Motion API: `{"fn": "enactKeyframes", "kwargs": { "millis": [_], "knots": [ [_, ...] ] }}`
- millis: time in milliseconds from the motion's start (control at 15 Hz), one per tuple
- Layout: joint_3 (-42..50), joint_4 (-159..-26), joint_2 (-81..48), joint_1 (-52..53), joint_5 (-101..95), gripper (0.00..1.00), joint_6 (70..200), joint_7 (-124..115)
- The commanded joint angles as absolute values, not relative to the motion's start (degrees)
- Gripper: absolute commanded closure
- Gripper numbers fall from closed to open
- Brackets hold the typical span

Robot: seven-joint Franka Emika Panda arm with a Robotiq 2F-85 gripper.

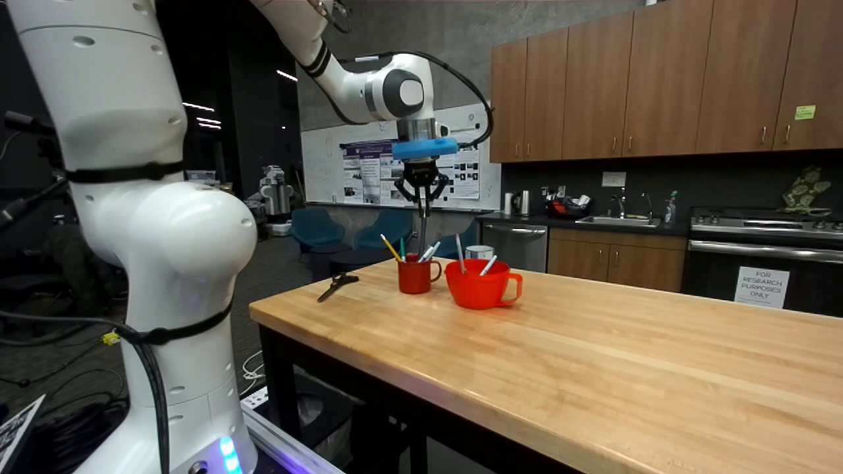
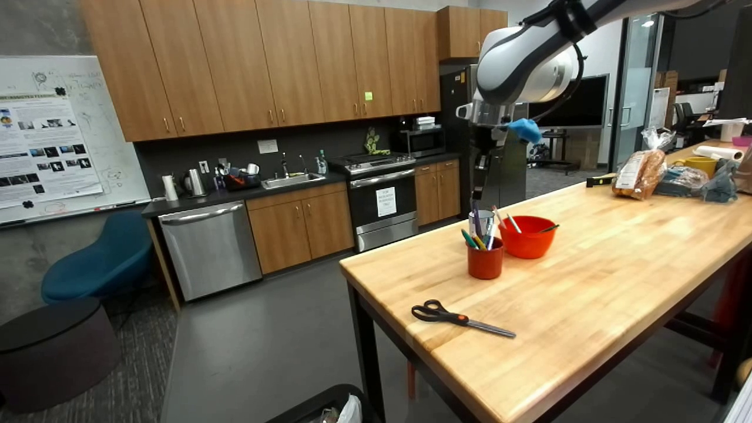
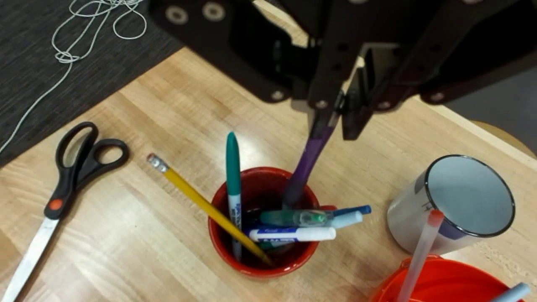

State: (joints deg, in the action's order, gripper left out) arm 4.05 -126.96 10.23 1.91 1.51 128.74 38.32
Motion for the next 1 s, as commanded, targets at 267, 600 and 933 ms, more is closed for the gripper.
{"fn": "enactKeyframes", "kwargs": {
  "millis": [267,600,933],
  "knots": [
    [5.92,-125.91,16.31,-0.02,0.19,0.97,127.34,37.30],
    [6.55,-125.44,16.78,-1.87,-3.88,0.97,128.84,34.26],
    [7.00,-126.03,14.75,-3.09,-8.62,0.97,130.88,30.02]
  ]
}}
